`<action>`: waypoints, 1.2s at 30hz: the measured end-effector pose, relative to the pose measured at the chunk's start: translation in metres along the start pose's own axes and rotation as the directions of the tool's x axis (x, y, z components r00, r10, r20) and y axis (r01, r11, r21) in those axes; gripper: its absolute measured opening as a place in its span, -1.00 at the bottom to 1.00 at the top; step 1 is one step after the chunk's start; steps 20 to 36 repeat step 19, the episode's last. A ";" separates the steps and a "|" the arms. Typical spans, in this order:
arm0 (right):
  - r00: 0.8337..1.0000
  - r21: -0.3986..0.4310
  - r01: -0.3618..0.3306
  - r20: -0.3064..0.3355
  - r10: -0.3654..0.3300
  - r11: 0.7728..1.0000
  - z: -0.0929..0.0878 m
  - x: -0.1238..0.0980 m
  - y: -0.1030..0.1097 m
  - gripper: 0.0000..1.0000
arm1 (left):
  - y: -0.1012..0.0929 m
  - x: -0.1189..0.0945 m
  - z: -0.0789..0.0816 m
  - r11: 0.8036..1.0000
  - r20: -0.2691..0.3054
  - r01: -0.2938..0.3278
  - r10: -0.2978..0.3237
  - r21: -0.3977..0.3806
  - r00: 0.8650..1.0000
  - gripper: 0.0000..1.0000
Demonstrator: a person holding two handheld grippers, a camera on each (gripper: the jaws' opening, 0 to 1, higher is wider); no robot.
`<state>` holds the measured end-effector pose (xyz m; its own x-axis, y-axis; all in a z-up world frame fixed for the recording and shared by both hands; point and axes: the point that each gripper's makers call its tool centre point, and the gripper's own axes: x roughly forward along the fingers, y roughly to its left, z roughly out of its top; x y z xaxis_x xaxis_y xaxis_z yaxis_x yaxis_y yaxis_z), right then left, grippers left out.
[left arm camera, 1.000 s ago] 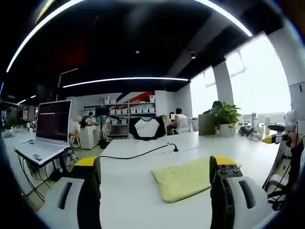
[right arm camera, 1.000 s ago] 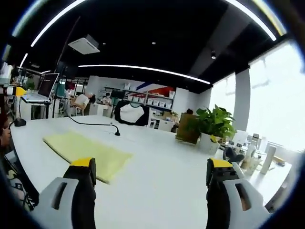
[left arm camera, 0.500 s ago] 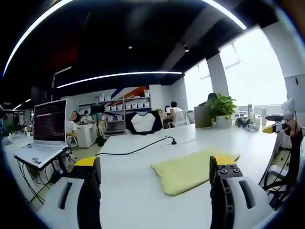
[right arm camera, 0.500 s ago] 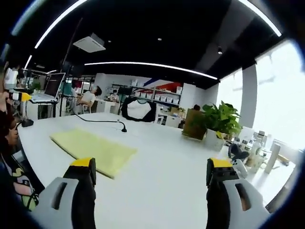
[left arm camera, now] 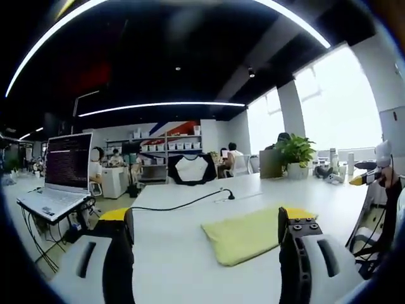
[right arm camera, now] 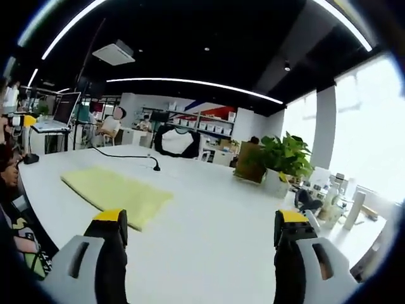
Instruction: Fold the garment on the visible template until the final outline fits inside the template.
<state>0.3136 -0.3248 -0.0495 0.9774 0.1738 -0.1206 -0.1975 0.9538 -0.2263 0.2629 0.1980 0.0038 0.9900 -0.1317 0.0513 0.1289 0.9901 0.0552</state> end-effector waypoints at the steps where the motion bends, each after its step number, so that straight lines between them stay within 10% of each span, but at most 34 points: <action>1: 1.000 0.002 -0.001 -0.002 0.001 1.000 -0.001 0.000 0.000 0.99 | 0.000 0.000 0.000 1.000 0.000 0.000 0.000 0.000 1.000 1.00; 36: 0.998 0.001 -0.018 -0.064 0.018 1.000 -0.014 0.002 0.003 0.99 | 0.000 0.000 -0.002 1.000 0.001 0.005 -0.005 -0.011 1.000 1.00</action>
